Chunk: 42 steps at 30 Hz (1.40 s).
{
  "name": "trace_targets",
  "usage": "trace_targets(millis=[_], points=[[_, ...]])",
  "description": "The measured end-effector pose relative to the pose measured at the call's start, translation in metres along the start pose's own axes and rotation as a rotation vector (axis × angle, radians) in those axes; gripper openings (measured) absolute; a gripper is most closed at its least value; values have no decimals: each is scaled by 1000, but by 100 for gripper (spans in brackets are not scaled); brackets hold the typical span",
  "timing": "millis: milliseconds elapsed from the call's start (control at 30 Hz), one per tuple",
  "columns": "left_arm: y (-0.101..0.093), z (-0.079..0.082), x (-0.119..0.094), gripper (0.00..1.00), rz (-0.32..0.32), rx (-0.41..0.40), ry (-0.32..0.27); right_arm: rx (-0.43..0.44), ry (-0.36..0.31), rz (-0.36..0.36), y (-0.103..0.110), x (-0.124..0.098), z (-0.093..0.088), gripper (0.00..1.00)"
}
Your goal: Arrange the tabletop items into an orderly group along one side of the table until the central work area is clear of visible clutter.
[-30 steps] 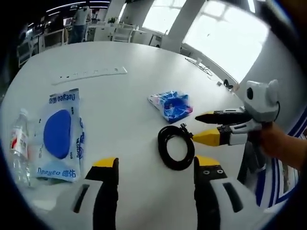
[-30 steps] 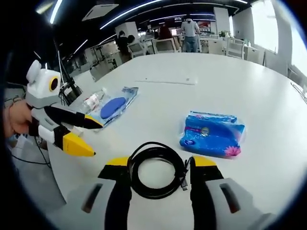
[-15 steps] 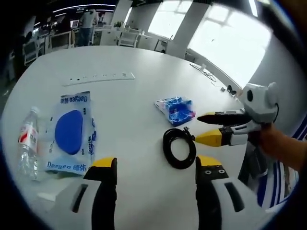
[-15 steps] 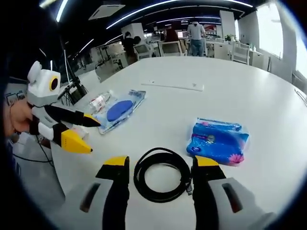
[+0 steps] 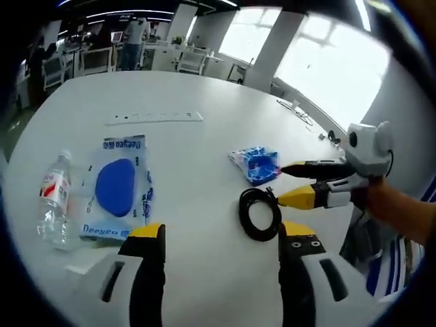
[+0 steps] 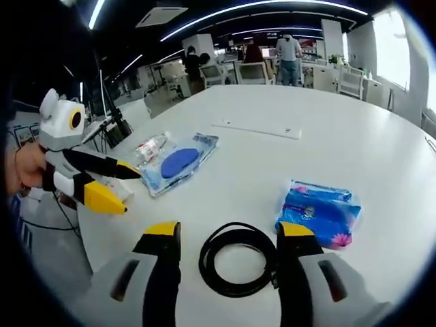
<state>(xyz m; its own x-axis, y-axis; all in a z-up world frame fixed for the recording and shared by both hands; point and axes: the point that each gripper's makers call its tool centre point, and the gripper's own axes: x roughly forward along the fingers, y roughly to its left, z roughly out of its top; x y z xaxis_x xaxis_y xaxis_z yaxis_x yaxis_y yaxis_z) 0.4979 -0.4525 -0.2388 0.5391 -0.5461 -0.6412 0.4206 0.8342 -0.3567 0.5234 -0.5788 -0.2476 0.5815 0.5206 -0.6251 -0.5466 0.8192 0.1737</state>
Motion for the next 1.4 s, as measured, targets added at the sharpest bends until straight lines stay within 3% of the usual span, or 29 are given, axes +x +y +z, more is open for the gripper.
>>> trace_targets(millis=[900, 1400], points=[[40, 8, -49, 69, 129, -91, -74, -79, -37, 78, 12, 6, 37, 56], [64, 15, -62, 68, 192, -144, -105, -123, -47, 113, 15, 13, 59, 55]])
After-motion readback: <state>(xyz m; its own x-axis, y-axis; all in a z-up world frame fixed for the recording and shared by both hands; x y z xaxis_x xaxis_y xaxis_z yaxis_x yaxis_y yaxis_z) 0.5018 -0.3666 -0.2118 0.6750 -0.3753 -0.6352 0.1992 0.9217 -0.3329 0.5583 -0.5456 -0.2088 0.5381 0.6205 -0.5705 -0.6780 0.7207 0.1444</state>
